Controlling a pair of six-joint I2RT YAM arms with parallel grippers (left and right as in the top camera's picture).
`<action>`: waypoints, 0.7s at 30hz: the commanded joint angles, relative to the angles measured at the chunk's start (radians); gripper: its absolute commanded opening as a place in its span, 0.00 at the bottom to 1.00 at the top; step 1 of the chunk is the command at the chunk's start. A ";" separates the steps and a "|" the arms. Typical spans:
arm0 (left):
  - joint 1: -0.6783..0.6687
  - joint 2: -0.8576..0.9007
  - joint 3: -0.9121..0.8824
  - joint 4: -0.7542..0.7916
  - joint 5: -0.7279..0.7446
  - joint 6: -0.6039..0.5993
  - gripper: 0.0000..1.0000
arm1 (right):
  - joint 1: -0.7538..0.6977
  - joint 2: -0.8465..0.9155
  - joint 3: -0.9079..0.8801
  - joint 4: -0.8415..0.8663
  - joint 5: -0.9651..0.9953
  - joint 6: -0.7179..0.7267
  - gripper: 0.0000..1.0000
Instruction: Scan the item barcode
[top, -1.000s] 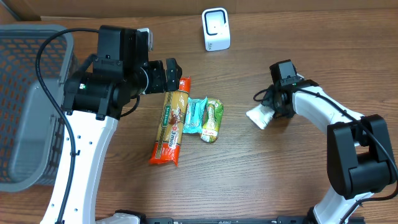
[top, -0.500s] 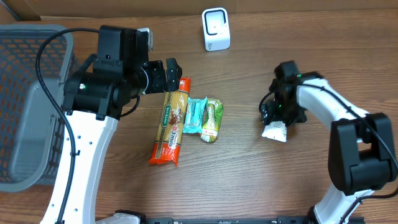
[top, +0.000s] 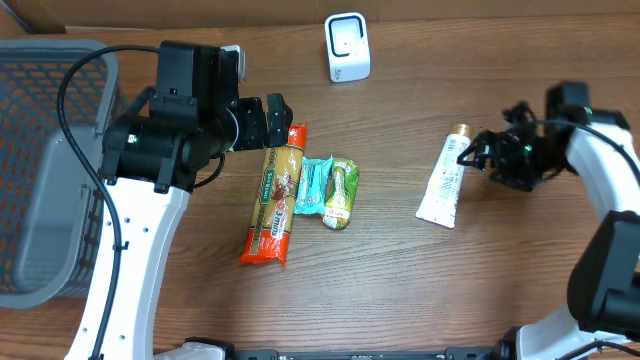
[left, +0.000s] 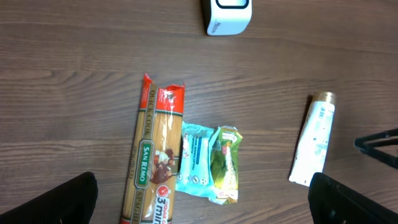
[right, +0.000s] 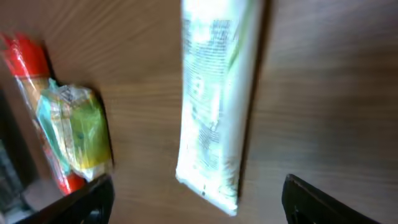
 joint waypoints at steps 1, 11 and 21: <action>-0.001 0.003 0.003 0.003 0.008 -0.003 1.00 | -0.045 -0.009 -0.128 0.109 -0.082 -0.020 0.87; -0.001 0.003 0.003 0.003 0.008 -0.003 1.00 | 0.040 -0.008 -0.317 0.431 -0.081 0.043 0.80; -0.001 0.003 0.003 0.003 0.008 -0.003 1.00 | 0.079 -0.003 -0.460 0.645 -0.025 0.127 0.70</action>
